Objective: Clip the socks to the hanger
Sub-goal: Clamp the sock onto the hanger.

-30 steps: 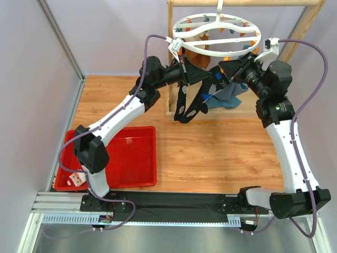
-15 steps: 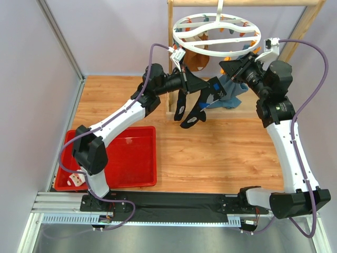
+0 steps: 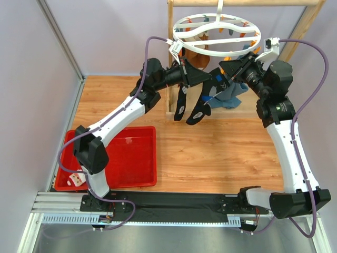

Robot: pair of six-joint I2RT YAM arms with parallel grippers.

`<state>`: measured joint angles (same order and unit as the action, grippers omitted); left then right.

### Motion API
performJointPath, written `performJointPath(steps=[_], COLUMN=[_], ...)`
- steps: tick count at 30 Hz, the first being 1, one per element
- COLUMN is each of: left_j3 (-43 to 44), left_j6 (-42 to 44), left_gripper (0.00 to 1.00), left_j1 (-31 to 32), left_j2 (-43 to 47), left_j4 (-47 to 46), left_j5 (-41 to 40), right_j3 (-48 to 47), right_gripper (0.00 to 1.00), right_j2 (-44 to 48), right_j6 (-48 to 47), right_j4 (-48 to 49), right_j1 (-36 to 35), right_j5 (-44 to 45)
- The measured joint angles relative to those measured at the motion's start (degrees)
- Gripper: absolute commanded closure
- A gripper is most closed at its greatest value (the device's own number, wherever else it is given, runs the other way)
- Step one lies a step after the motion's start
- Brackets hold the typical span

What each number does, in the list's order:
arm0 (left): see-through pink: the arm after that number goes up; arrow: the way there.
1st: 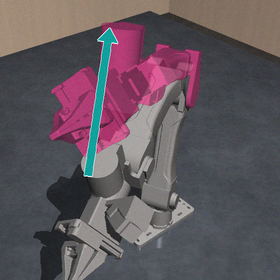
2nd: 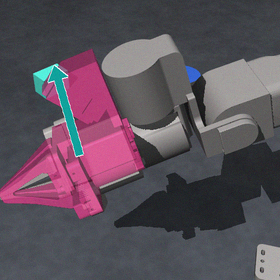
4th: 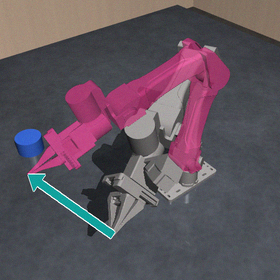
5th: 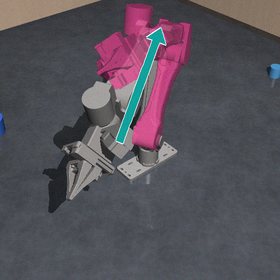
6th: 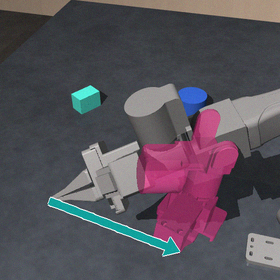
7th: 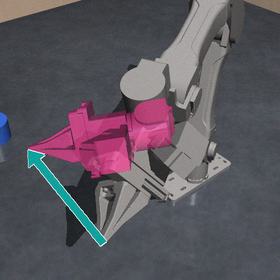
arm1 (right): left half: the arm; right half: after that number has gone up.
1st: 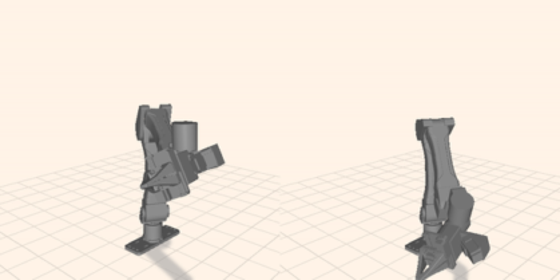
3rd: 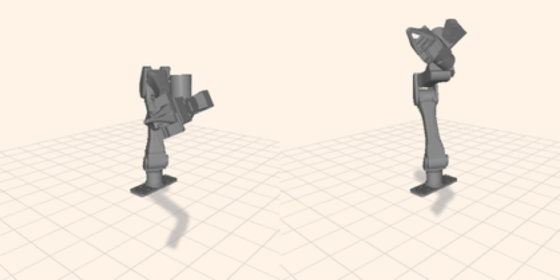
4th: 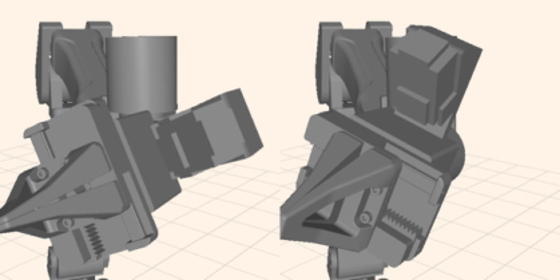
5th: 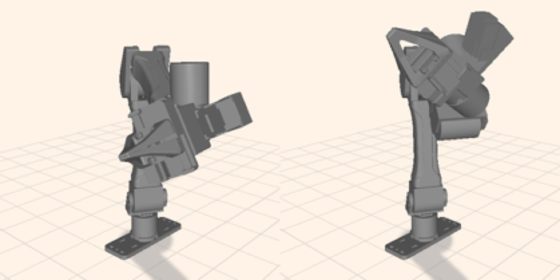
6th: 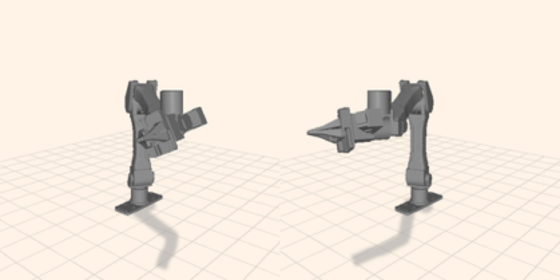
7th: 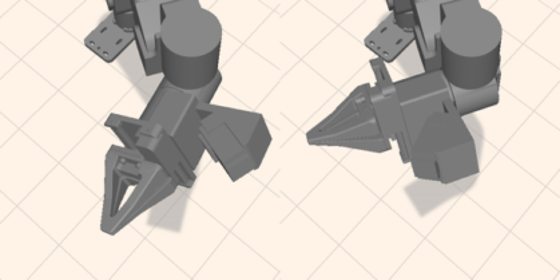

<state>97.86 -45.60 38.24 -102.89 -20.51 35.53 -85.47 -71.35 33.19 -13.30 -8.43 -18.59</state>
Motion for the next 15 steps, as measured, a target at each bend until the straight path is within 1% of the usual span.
performJointPath(steps=[6,15], left_j3=[1.81,-2.27], left_j6=[-0.63,-0.55], left_gripper=[1.0,1.0], left_j1=[0.0,0.0], left_j2=[-1.46,-0.76], left_j4=[-0.31,-0.66], left_j5=[-0.02,-0.04], right_j3=[0.0,-0.5], right_gripper=[1.0,1.0], right_j2=[0.0,0.0], right_j6=[-0.02,0.0], right_j4=[-0.07,-0.59], right_j1=[0.0,0.0], right_j5=[0.0,0.0])
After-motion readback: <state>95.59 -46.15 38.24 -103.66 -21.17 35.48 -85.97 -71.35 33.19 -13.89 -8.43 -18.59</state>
